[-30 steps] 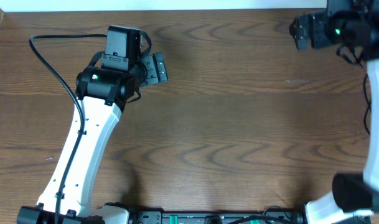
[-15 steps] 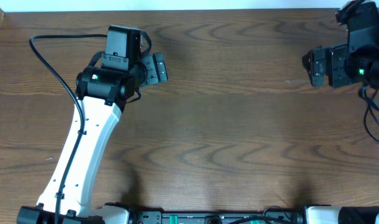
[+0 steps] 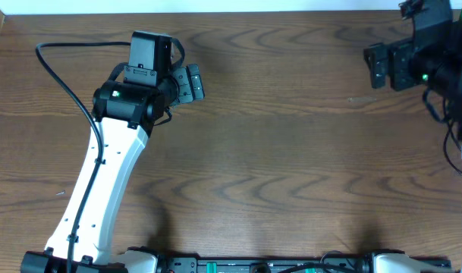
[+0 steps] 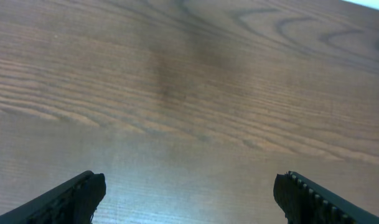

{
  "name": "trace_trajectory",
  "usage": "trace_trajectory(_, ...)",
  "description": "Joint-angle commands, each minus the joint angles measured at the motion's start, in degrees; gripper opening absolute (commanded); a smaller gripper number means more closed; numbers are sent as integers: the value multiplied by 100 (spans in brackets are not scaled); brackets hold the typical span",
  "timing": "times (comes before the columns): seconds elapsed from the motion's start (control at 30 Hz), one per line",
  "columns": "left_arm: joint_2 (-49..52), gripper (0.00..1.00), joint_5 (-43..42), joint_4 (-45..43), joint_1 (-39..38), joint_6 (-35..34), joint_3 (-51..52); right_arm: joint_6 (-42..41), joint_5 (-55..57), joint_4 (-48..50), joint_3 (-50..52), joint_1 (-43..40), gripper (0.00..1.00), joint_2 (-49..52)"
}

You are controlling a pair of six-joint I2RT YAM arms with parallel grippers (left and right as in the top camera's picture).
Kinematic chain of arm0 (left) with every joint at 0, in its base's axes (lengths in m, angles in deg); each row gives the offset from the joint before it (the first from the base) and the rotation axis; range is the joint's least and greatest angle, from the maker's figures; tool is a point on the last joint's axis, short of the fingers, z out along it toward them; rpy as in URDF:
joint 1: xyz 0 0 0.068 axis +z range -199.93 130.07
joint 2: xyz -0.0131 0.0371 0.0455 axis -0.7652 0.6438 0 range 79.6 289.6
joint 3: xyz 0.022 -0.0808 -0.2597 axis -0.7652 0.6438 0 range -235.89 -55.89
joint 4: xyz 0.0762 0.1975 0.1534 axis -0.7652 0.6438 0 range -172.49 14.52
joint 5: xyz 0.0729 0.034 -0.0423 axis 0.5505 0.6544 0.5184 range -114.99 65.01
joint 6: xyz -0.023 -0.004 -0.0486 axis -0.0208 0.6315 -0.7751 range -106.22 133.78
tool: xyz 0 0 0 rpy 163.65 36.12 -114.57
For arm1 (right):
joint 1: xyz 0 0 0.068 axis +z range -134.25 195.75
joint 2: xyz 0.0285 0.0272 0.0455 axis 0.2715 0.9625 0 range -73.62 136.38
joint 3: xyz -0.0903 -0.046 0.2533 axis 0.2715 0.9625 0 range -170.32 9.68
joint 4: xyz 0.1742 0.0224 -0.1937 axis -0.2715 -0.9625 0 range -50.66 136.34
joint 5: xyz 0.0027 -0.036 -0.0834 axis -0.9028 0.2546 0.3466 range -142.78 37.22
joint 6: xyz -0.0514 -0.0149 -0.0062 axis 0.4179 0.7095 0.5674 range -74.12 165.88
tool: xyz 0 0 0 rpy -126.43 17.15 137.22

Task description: Untangle cables

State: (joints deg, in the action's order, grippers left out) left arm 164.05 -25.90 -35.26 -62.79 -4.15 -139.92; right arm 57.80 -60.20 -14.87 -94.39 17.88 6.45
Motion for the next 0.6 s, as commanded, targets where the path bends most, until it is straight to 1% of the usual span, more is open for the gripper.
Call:
trace_trajectory(0.0, 55, 93, 98, 11, 9, 76, -52, 417, 44, 1233, 1530, 4, 99, -876)
trace_trajectory(0.03, 55, 93, 98, 11, 9, 76, -52, 564, 44, 2081, 2472, 4, 99, -1355)
trace_trajectory(0.13, 55, 93, 98, 11, 9, 76, -52, 761, 42, 3342, 3834, 2, 99, -2085)
trace_trajectory(0.23, 55, 93, 98, 11, 9, 76, -52, 765, 42, 4468, 5099, -13, 99, -2820)
trace_trajectory(0.37, 55, 93, 98, 11, 9, 76, -52, 765, 44, 5532, 6533, -33, 99, -3823)
trace_trajectory(0.4, 55, 93, 98, 11, 9, 76, -52, 767, 46, 5796, 6979, -33, 99, -4225)
trace_trajectory(0.57, 55, 93, 98, 11, 9, 76, -52, 787, 66, 6419, 8367, -140, 99, -5678)
